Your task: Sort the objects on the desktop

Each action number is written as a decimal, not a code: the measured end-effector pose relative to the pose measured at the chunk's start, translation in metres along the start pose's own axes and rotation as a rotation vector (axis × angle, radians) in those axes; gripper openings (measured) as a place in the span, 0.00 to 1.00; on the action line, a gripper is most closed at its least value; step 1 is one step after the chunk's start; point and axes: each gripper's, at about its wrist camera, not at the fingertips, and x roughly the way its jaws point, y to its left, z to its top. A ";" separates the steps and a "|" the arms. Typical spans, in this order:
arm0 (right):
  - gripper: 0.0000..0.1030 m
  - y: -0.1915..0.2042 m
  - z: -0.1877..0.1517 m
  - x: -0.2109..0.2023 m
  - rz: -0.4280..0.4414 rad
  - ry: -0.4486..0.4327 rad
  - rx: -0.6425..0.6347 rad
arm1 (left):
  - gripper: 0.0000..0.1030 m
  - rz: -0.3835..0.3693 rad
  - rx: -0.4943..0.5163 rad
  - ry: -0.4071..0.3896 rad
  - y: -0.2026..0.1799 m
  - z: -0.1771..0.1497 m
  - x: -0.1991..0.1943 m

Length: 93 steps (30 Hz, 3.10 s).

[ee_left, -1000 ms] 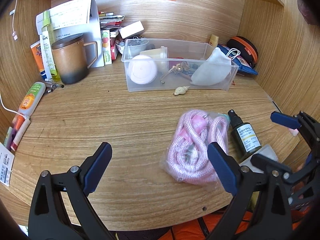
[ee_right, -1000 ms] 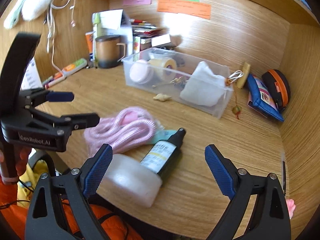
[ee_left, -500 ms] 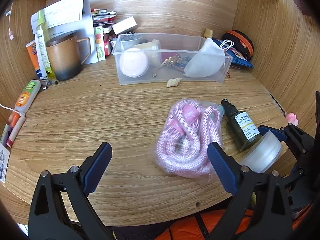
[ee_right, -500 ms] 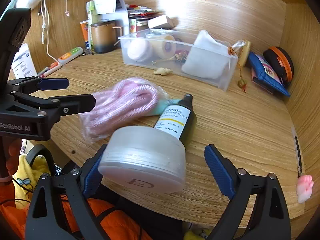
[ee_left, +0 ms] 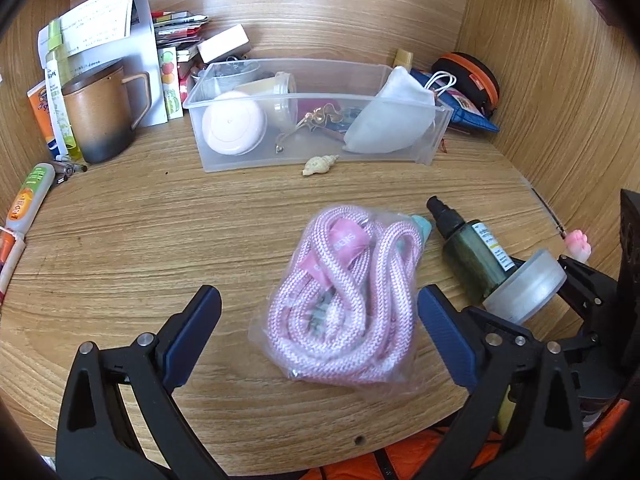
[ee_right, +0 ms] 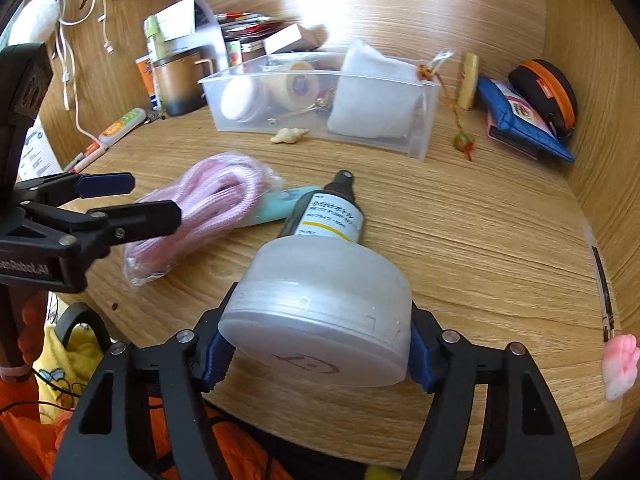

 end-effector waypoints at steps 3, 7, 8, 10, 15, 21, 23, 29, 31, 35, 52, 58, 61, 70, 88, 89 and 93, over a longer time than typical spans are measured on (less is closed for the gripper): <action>0.64 -0.010 0.002 0.001 0.002 0.000 0.020 | 0.97 -0.027 0.002 -0.011 -0.002 0.005 -0.002; 0.64 -0.022 0.007 0.000 0.020 -0.004 0.054 | 0.97 -0.033 0.032 -0.005 -0.011 0.008 0.003; 0.64 -0.024 0.009 -0.001 0.017 -0.008 0.056 | 0.97 -0.034 0.038 0.002 -0.013 0.008 0.006; 0.64 -0.027 0.011 -0.003 0.006 -0.015 0.054 | 0.97 -0.032 0.048 0.020 -0.016 0.008 0.013; 0.64 -0.037 0.019 -0.012 -0.020 -0.035 0.057 | 0.97 -0.018 0.045 0.075 -0.015 0.007 0.035; 0.64 -0.044 0.027 -0.016 -0.030 -0.051 0.058 | 0.97 0.006 0.053 0.063 -0.014 0.008 0.043; 0.64 -0.045 0.030 -0.017 -0.031 -0.054 0.058 | 0.97 0.015 0.062 0.048 -0.016 0.008 0.045; 0.64 -0.043 0.036 -0.024 -0.042 -0.074 0.045 | 0.83 -0.029 0.060 0.015 -0.012 0.007 0.042; 0.64 -0.042 0.036 -0.026 -0.051 -0.074 0.036 | 0.74 -0.029 0.068 0.014 -0.011 0.009 0.041; 0.64 -0.041 0.039 -0.031 -0.064 -0.080 0.030 | 0.69 -0.053 0.054 0.003 -0.005 0.010 0.039; 0.64 -0.024 0.062 -0.027 -0.042 -0.105 -0.002 | 0.58 -0.071 -0.012 -0.090 0.018 0.018 0.014; 0.64 -0.019 0.075 -0.024 -0.034 -0.116 -0.020 | 0.58 -0.059 -0.018 -0.125 0.027 0.026 0.001; 0.64 -0.016 0.081 -0.022 -0.029 -0.117 -0.026 | 0.58 -0.049 -0.017 -0.140 0.029 0.031 -0.005; 0.64 -0.010 0.104 -0.020 -0.004 -0.143 -0.044 | 0.58 -0.015 -0.023 -0.172 0.039 0.052 -0.018; 0.64 -0.003 0.162 0.005 0.041 -0.170 -0.089 | 0.58 0.061 -0.018 -0.213 0.059 0.103 -0.018; 0.64 -0.004 0.165 0.007 0.042 -0.167 -0.087 | 0.58 0.062 -0.012 -0.212 0.058 0.107 -0.017; 0.64 -0.006 0.173 0.014 0.041 -0.159 -0.082 | 0.58 0.064 0.001 -0.209 0.058 0.119 -0.011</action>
